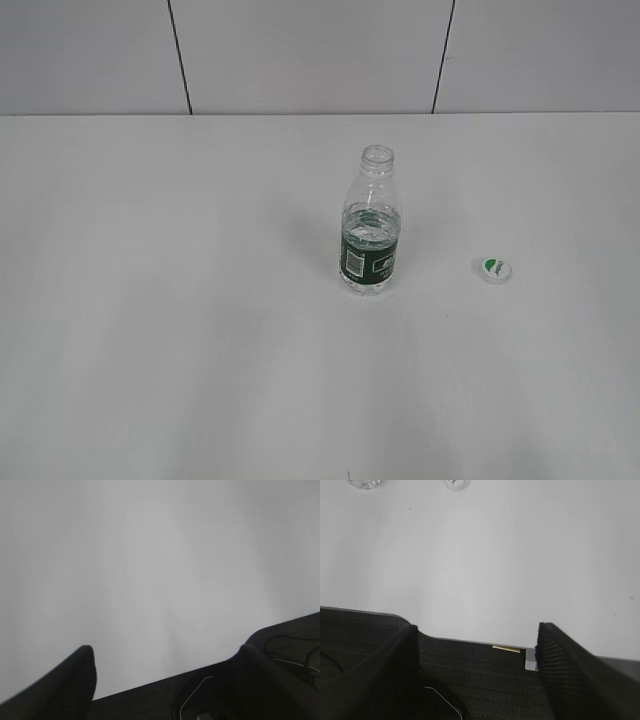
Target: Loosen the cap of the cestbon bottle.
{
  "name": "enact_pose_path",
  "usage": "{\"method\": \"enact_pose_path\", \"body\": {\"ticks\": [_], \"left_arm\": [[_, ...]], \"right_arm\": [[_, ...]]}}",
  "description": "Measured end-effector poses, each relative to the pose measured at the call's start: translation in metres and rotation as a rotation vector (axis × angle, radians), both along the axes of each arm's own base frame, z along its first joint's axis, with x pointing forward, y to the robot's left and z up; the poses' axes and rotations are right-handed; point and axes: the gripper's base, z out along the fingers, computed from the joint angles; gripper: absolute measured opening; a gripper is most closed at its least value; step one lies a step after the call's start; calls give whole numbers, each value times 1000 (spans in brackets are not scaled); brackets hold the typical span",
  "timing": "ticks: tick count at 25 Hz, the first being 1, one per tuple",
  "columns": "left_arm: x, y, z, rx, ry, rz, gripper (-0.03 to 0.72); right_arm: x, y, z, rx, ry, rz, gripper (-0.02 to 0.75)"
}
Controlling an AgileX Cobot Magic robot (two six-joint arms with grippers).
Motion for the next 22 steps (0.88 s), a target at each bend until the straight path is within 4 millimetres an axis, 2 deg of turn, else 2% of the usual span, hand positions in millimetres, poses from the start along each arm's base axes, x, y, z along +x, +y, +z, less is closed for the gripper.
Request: {"method": "enact_pose_path", "body": {"ticks": [5,15,22], "left_arm": [[-11,1,1,-10,-88,0,516],[-36,5,8,-8,-304,8,507],[-60,7,7,-24,-436,8,507]], "right_arm": [[-7,0,1,6,-67,-2,556],[-6,1,-5,29,-123,5,556],[-27,1,-4,36,-262,11,556]]}}
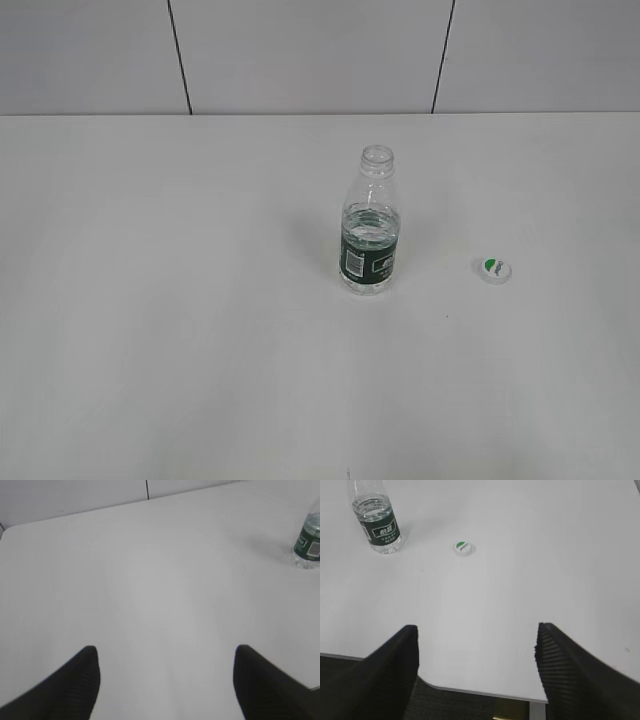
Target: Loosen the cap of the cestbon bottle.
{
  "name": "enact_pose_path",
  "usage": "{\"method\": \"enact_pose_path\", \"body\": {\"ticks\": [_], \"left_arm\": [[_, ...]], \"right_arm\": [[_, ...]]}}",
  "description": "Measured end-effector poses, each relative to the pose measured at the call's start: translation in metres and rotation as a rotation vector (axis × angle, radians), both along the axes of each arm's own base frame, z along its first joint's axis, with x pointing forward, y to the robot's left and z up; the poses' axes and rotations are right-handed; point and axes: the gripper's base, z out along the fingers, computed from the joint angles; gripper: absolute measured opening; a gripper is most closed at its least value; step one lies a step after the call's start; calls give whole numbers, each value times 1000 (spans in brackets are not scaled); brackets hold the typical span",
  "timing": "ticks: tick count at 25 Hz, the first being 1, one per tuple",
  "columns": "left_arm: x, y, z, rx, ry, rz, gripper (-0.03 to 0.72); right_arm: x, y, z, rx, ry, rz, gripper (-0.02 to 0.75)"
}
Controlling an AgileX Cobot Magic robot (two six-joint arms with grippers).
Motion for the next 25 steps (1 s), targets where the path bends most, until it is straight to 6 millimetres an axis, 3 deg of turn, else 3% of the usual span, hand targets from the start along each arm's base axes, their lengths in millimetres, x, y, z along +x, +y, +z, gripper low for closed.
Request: {"method": "enact_pose_path", "body": {"ticks": [13,25], "left_arm": [[-6,0,-2,-40,-27,8,443],[-6,0,-3,-50,-23,15,435]], "right_arm": [[-2,0,0,6,-13,-1,556],[-2,0,0,11,-12,-10,556]]}}
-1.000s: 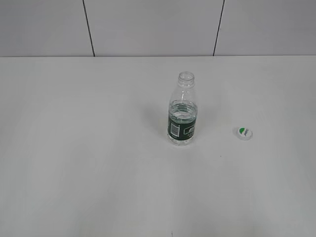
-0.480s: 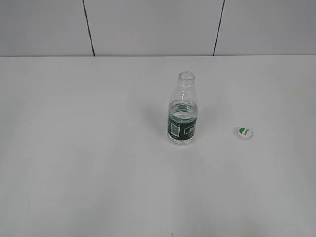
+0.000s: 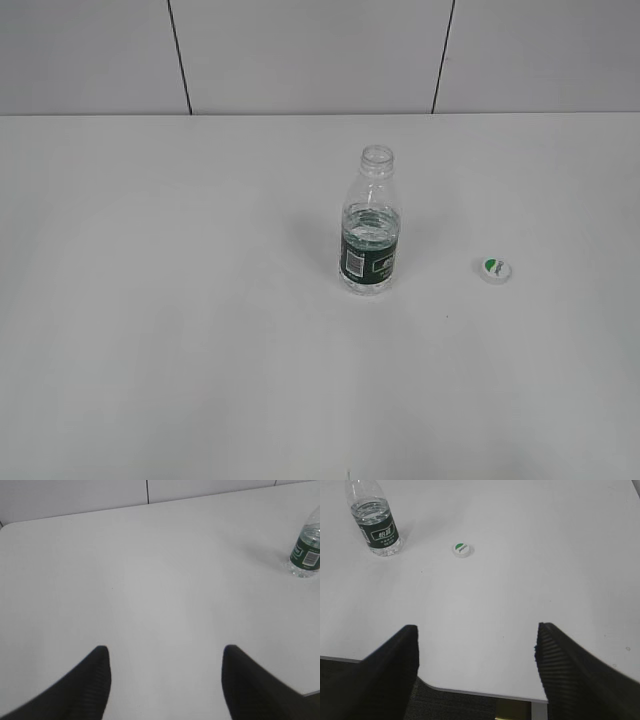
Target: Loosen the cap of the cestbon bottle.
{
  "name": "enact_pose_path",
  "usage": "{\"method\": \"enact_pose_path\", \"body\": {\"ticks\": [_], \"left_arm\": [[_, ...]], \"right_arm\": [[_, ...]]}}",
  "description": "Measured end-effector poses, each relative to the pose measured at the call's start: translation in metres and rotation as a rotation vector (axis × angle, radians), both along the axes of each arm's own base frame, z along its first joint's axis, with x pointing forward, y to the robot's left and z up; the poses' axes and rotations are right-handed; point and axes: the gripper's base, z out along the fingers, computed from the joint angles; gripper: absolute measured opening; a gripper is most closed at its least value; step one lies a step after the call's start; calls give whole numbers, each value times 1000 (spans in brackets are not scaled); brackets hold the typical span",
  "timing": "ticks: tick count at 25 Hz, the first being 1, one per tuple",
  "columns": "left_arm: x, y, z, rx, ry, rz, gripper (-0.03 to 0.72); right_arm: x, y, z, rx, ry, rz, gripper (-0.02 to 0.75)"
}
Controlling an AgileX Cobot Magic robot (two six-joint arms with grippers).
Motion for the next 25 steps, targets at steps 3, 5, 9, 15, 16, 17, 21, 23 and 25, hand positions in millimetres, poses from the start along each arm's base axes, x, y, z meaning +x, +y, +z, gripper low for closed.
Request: {"method": "enact_pose_path", "body": {"ticks": [3,5,9,15,16,17,21,23,25], "left_arm": [[0,0,0,1,-1,2,434],[0,0,0,2,-1,15,434],[0,0,0,7,-1,68,434],[0,0,0,11,-1,82,420],[0,0,0,11,-1,82,415],[0,0,0,11,-1,82,411],[0,0,0,11,-1,82,405],[0,0,0,11,-1,82,404],[0,0,0,11,-1,82,403]], "right_arm": [[0,0,0,0,0,0,556],[0,0,0,0,0,0,556],[0,0,0,0,0,0,556],[0,0,0,1,0,-1,556],[0,0,0,1,0,-1,556],[0,0,0,1,0,-1,556],[0,0,0,1,0,-1,556],[0,0,0,1,-1,-1,556],[0,0,0,1,-2,-1,556]]}}
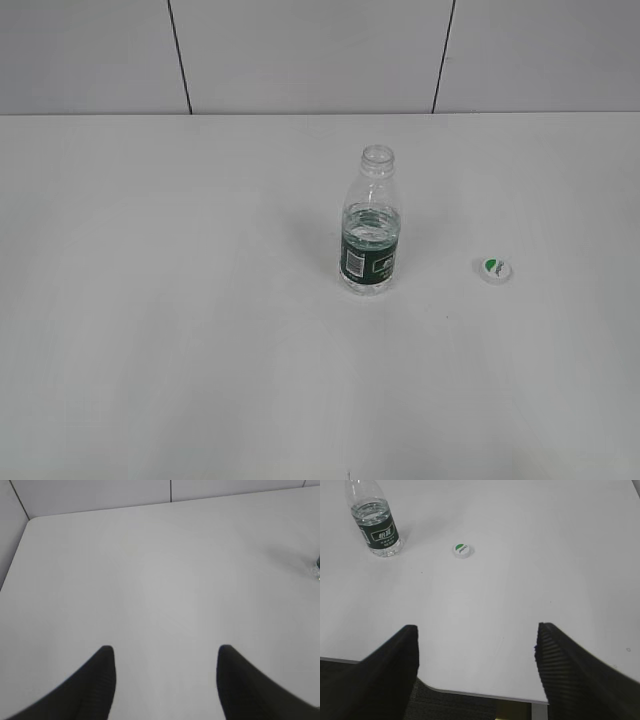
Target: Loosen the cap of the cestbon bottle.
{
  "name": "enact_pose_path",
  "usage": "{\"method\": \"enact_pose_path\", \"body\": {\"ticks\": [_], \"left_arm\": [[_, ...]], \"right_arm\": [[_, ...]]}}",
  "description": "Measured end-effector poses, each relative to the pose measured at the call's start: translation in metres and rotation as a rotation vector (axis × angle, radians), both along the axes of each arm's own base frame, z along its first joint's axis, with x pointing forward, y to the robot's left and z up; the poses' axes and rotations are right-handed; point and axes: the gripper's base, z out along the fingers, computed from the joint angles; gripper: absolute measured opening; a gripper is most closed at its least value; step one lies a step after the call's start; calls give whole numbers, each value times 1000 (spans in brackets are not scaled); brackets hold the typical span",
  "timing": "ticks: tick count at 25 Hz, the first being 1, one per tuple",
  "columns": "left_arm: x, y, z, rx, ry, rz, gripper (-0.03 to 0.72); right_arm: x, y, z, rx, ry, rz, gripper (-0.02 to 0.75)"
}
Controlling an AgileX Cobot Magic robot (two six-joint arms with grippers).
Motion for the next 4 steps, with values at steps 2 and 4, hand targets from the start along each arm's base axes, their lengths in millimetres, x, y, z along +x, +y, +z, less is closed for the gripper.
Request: {"method": "enact_pose_path", "body": {"ticks": [2,4], "left_arm": [[0,0,0,0,0,0,403],[0,0,0,0,0,0,401]], "right_arm": [[0,0,0,0,0,0,556],[0,0,0,0,0,0,556]]}}
